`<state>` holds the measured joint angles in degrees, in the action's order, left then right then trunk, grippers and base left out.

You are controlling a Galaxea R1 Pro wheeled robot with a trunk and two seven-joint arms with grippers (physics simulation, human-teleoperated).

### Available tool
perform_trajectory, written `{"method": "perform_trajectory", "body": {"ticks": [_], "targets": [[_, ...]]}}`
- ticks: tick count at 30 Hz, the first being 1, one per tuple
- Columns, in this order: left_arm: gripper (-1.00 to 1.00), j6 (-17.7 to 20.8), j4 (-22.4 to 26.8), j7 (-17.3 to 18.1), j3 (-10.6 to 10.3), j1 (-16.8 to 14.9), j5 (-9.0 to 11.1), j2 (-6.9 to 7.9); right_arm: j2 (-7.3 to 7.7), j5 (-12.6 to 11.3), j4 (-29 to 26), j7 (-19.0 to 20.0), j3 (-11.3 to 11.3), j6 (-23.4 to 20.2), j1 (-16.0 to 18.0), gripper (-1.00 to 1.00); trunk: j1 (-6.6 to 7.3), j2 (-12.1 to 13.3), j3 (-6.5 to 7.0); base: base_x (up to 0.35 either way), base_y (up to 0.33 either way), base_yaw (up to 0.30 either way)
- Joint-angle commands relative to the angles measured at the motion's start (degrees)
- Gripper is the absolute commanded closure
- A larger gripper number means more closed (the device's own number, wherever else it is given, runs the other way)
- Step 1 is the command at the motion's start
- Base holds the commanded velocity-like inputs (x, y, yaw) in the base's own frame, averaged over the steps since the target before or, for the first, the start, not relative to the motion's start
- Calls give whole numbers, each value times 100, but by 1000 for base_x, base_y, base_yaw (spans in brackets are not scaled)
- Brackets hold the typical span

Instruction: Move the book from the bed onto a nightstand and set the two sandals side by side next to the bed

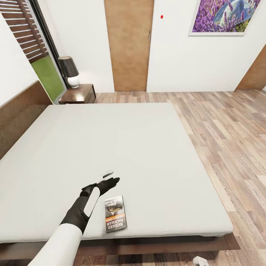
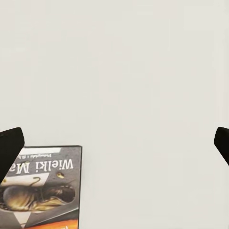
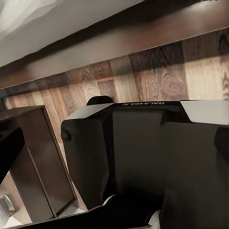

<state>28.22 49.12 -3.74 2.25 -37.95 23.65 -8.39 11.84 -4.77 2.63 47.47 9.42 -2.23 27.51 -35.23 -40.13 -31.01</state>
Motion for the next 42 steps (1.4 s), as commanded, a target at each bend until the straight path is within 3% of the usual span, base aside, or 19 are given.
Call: {"method": "perform_trajectory", "body": {"ticks": [1, 42], "targets": [[-100, 34, 9, -39, 13, -2, 61, -5, 3, -50, 23, 26, 7, -24, 9, -100, -24, -47, -24, 0, 0, 0], [-100, 43, 1, -39, 30, -2, 70, -2, 3, -50, 24, 26, 7, -24, 9, -100, -924, -1692, -761, 0, 0, 0]]}}
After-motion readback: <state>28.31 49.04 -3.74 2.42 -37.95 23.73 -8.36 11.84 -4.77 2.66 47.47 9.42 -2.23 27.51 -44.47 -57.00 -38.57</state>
